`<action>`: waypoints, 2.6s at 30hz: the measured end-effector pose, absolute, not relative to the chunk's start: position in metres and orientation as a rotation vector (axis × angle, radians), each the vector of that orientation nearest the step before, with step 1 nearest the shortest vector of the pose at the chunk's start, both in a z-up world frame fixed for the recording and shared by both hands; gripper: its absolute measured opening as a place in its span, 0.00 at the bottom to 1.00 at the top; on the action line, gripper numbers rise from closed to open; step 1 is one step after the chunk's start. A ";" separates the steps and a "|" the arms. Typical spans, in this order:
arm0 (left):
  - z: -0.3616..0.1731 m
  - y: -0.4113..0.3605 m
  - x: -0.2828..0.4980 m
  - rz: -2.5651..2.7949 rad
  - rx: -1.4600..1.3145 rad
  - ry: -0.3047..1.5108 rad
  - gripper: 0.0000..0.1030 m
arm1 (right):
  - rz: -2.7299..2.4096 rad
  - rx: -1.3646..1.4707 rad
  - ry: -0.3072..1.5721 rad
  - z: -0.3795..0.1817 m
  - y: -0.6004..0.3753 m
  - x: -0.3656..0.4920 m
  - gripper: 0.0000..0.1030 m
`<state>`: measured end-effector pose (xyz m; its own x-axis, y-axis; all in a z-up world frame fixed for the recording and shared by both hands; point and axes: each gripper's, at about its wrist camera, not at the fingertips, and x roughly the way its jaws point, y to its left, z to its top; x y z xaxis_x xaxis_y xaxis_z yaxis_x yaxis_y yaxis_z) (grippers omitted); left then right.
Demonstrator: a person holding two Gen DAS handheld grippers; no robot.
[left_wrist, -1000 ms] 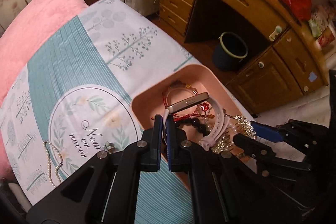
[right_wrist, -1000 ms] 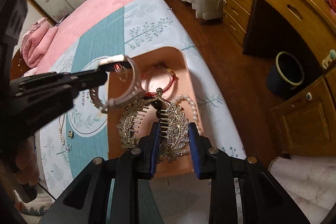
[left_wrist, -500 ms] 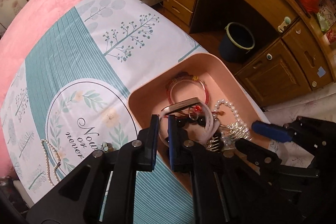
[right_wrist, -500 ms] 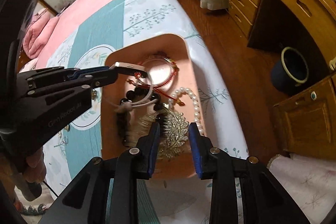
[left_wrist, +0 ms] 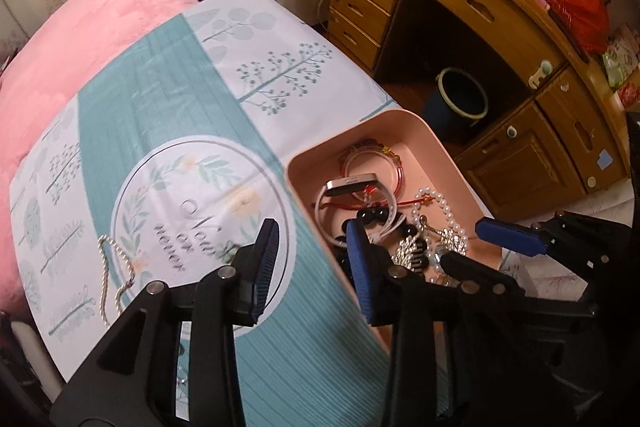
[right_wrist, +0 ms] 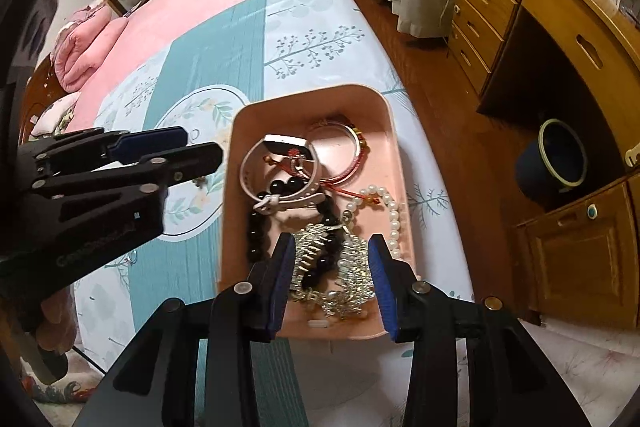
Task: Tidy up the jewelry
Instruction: 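Move the left gripper to the long pearl necklace while the right gripper approaches the teal flower clip, then grasp the pearl necklace with the left gripper while the right gripper grasps the teal flower clip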
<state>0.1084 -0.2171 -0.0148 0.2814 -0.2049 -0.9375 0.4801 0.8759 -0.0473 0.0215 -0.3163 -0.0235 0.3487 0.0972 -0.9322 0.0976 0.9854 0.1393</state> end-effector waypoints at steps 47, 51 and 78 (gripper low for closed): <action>-0.091 0.050 0.111 -0.004 -0.198 1.371 0.31 | 0.224 -0.029 1.263 -0.082 -0.156 0.119 0.37; -0.103 0.051 0.119 0.013 -0.190 1.397 0.31 | 0.224 -0.047 1.271 -0.092 -0.150 0.126 0.37; -0.073 0.025 0.128 -0.031 -0.138 1.271 0.00 | 0.303 -0.043 1.184 -0.080 -0.148 0.119 0.18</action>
